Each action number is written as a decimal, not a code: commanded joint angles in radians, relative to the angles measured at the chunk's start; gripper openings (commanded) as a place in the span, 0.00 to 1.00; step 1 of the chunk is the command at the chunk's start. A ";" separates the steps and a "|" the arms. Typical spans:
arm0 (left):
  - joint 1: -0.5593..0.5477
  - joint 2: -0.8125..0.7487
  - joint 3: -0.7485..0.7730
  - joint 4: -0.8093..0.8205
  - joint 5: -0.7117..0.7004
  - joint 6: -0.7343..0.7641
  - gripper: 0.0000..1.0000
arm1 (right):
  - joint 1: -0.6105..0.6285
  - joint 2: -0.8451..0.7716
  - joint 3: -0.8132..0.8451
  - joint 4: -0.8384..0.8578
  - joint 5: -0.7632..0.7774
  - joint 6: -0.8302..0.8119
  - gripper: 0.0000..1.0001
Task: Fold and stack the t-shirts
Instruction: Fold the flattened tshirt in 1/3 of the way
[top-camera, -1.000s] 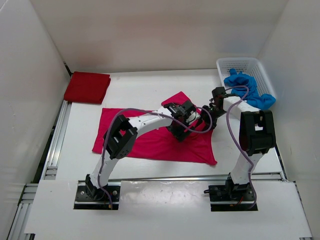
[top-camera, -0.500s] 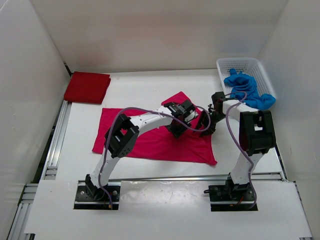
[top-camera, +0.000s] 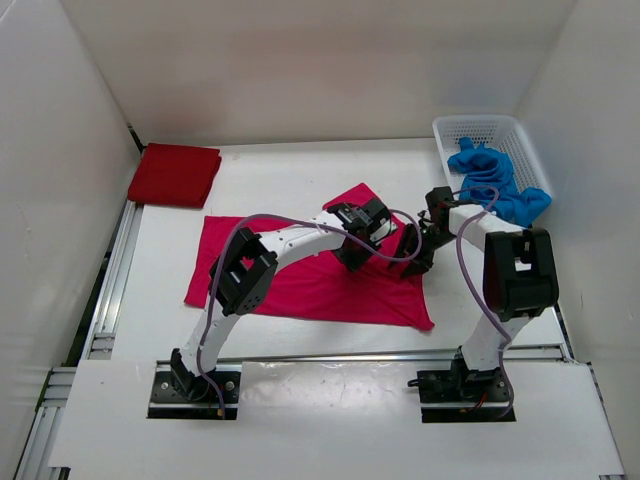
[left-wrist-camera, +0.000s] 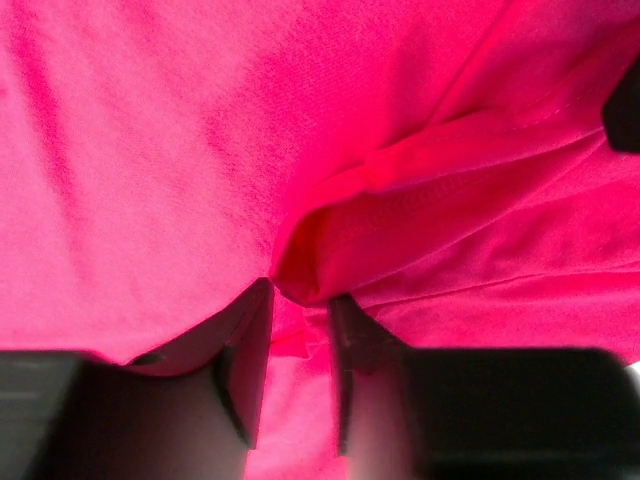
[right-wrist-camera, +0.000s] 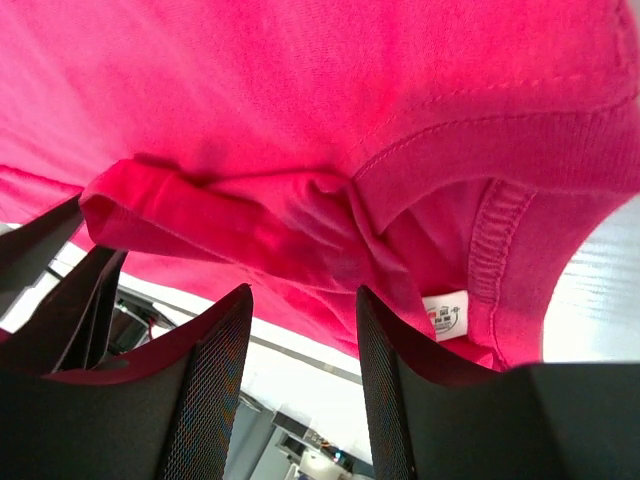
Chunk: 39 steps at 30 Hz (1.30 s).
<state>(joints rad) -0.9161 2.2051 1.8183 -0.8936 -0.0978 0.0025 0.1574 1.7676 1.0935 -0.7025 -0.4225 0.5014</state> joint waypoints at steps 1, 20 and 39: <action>0.016 0.011 0.041 0.007 -0.002 -0.002 0.57 | -0.004 -0.048 -0.009 -0.009 -0.012 -0.015 0.50; 0.094 0.061 0.153 -0.068 0.153 -0.002 1.00 | 0.096 -0.398 -0.202 0.066 0.301 -0.067 0.19; 0.181 0.177 0.257 -0.156 0.260 -0.002 1.00 | 0.393 -0.376 -0.216 0.290 0.458 -0.017 0.11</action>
<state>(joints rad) -0.7361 2.3592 2.0422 -1.0443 0.1436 0.0002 0.5217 1.3838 0.8680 -0.4892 -0.0151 0.4843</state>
